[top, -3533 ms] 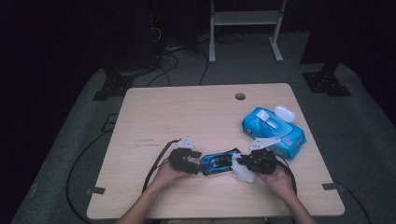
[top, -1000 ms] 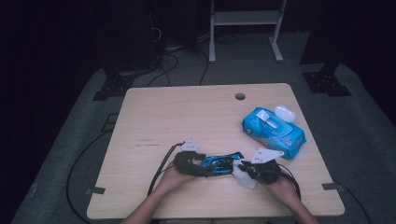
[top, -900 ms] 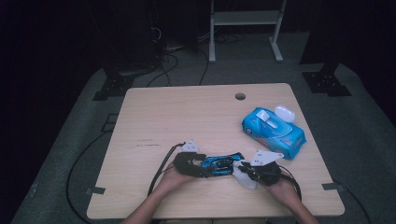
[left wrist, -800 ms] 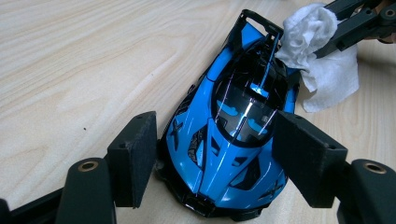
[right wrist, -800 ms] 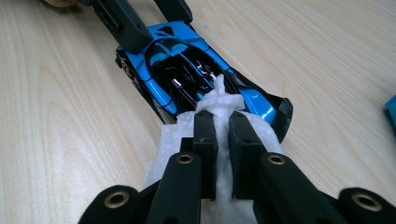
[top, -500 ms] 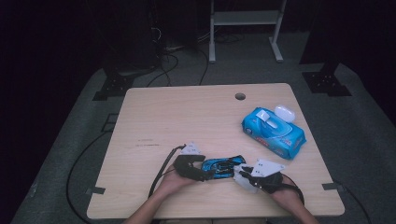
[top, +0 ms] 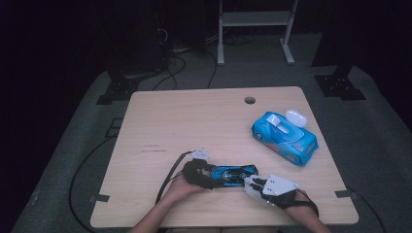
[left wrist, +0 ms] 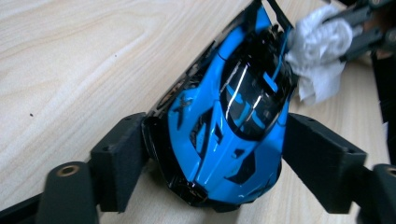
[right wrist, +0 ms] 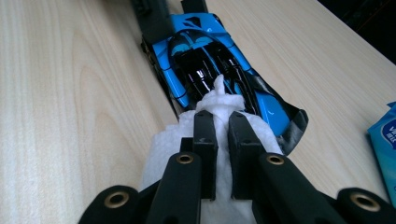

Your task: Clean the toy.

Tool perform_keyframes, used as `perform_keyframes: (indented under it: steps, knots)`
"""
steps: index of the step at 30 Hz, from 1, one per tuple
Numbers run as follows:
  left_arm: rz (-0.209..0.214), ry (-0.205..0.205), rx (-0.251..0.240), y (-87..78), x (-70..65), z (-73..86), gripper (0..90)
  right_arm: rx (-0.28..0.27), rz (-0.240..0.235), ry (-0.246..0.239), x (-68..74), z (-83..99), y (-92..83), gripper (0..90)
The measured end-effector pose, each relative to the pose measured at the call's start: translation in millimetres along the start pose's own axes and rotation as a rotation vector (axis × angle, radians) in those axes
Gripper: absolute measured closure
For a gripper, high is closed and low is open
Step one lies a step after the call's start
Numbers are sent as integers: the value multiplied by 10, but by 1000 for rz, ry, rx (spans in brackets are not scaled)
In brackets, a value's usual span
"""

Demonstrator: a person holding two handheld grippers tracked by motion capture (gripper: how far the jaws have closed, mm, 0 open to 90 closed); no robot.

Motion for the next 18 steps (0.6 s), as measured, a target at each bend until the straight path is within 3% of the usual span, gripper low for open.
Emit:
perform_keyframes:
  steps: [3, 11, 15, 18]
  knots:
    - [10, -15, -4, 10, -6, -7, 290, 4, 4, -13, 23, 2, -7, 830]
    - [-16, 64, -36, -38, -36, -22, 370, 13, 8, -19, 46, 8, -10, 828]
    - [-66, 149, -74, -68, -49, -69, 426, 49, 36, -11, 0, 22, 21, 828]
    - [-77, 197, -105, -75, -56, -90, 451, 54, 36, 16, -32, 35, 33, 828]
Point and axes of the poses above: each handheld gripper's, and its own axes: y roughly forward along the jaws, z roughly out of its underside, x roughly to its left, the point moved 10 cm from there along y, roughly forward along the jaws, and after that the axes turned 5 degrees about -z, right-handed, at the moved point
